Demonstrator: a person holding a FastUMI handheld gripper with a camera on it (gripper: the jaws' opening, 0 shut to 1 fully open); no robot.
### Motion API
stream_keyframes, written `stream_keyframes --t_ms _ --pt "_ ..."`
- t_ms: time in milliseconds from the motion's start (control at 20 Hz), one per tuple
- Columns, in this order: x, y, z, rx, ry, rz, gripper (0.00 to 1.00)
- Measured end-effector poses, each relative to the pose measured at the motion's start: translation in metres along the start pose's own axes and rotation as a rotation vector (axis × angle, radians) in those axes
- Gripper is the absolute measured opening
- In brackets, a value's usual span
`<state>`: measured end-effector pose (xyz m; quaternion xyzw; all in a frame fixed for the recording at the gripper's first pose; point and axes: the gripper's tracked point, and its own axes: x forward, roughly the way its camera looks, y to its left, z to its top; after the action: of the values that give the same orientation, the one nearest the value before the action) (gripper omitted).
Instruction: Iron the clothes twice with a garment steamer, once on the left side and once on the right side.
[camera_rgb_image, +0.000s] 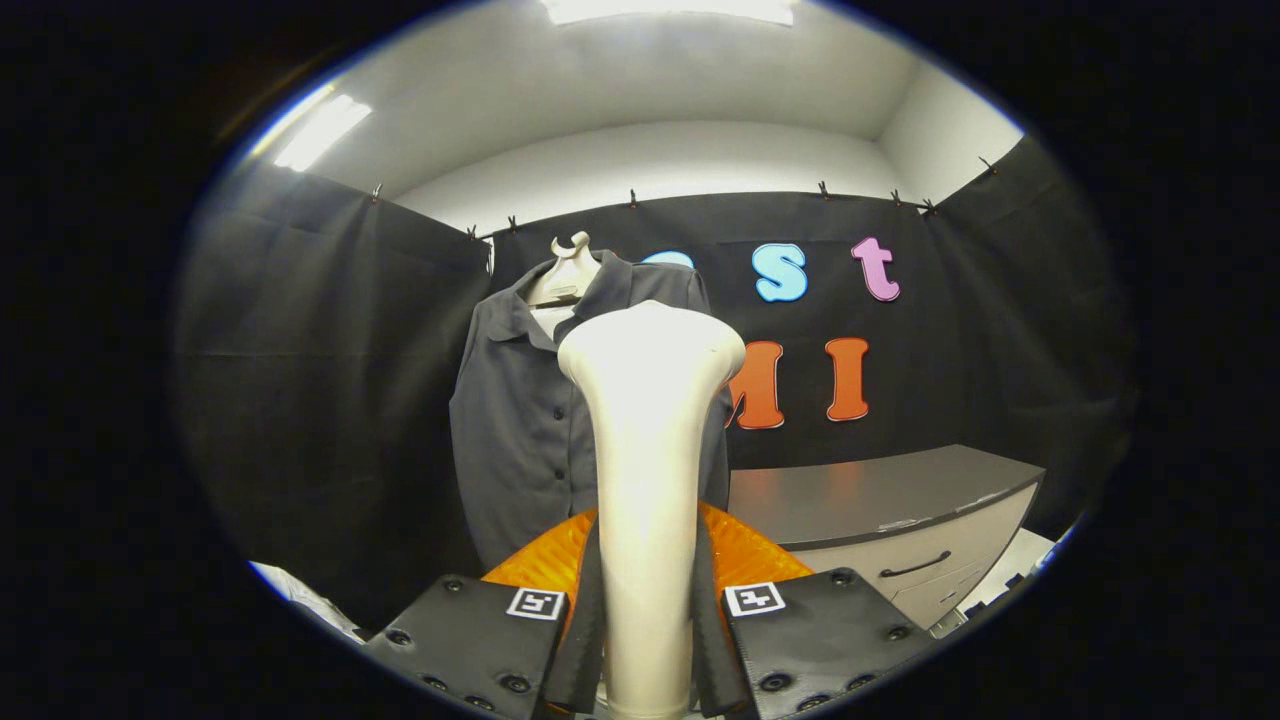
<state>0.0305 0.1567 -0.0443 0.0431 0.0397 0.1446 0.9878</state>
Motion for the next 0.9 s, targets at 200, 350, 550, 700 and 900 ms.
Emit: stream_keyframes --t_ms 200,350,550,700,900 --pt "-0.008 0.0 0.008 -0.009 -0.022 0.005 0.44" --pt "-0.012 0.003 0.009 -0.016 -0.03 0.002 0.44" --pt "-0.012 0.012 0.004 -0.002 -0.021 0.02 0.44" --pt "-0.013 0.015 0.002 0.003 -0.018 0.024 0.44" --pt "-0.009 0.014 0.002 0.008 -0.02 0.02 0.44"
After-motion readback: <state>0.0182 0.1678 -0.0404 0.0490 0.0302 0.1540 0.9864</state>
